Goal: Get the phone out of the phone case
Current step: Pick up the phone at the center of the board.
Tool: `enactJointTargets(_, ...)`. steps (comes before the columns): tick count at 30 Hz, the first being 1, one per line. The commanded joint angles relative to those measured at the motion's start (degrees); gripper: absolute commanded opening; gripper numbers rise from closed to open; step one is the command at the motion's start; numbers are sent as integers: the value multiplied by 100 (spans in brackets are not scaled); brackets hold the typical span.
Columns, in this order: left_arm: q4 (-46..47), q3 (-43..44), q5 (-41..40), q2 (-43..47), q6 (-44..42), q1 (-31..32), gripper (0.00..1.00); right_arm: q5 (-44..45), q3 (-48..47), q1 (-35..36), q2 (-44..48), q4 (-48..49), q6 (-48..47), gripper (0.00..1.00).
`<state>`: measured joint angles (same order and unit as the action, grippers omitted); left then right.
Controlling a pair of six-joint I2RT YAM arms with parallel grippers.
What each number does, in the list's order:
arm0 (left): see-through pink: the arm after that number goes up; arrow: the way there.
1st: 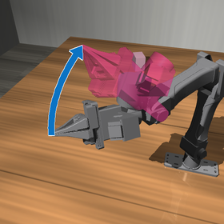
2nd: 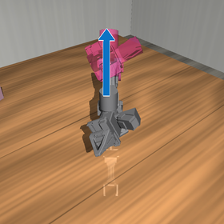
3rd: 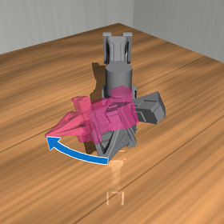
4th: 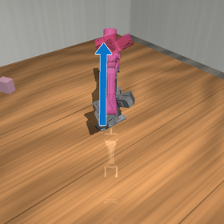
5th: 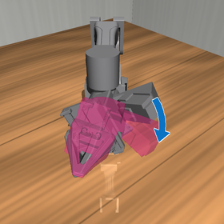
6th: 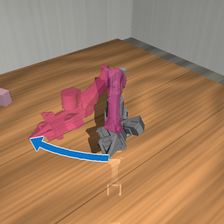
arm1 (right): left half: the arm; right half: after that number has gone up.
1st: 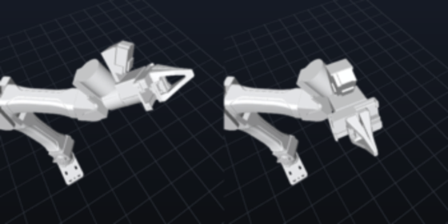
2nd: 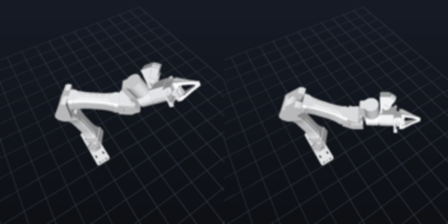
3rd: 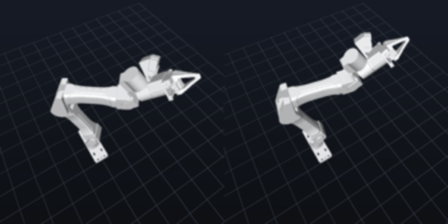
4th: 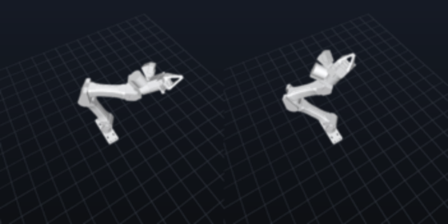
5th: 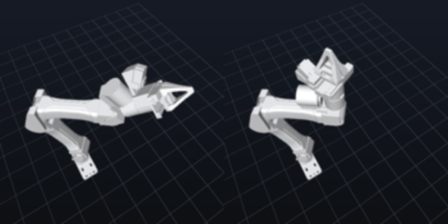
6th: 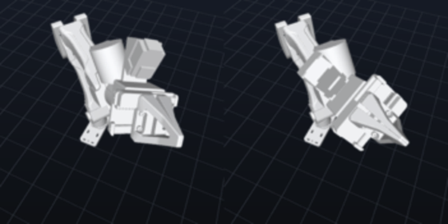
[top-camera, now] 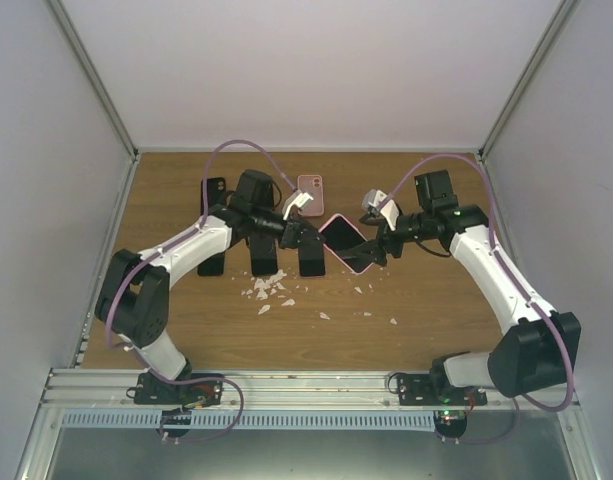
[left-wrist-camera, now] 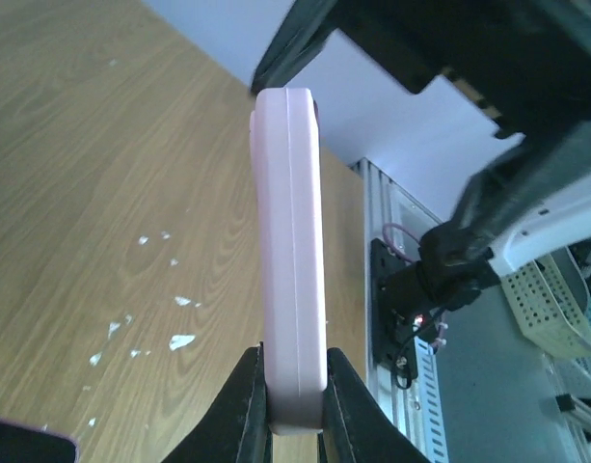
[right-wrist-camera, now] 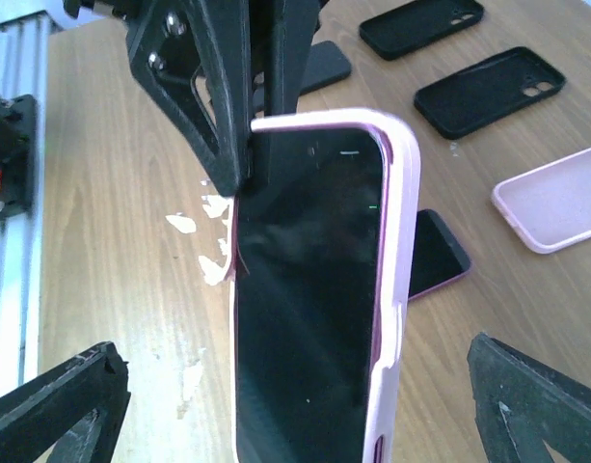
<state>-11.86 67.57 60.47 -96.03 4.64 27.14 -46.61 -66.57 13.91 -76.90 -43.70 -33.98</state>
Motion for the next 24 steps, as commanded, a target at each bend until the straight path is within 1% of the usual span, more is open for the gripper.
enactJointTargets(1, -247, 326, 755, 548, -1158, -32, 0, -534, -237, -57, -62, -938, -433, 94)
enactJointTargets(3, -403, 335, 821, 668, -1457, -21, 0, -617, -266, -60, -86, -1148, -540, 89)
enactJointTargets(5, -577, 369, 801, 760, -1718, -15, 0, -685, -274, -57, -101, -1315, -584, 81)
enactJointTargets(10, -1153, 586, 490, 847, -2389, 47, 0, -586, -389, 69, -203, -1511, -519, 65)
enactJointTargets(17, -1398, 603, 413, 905, -2692, 68, 0, -294, -525, 391, -299, -1612, -440, 55)
enactJointTargets(24, -1382, 586, 451, 929, -2695, 73, 0, -82, -471, 712, -387, -1591, -431, 40)
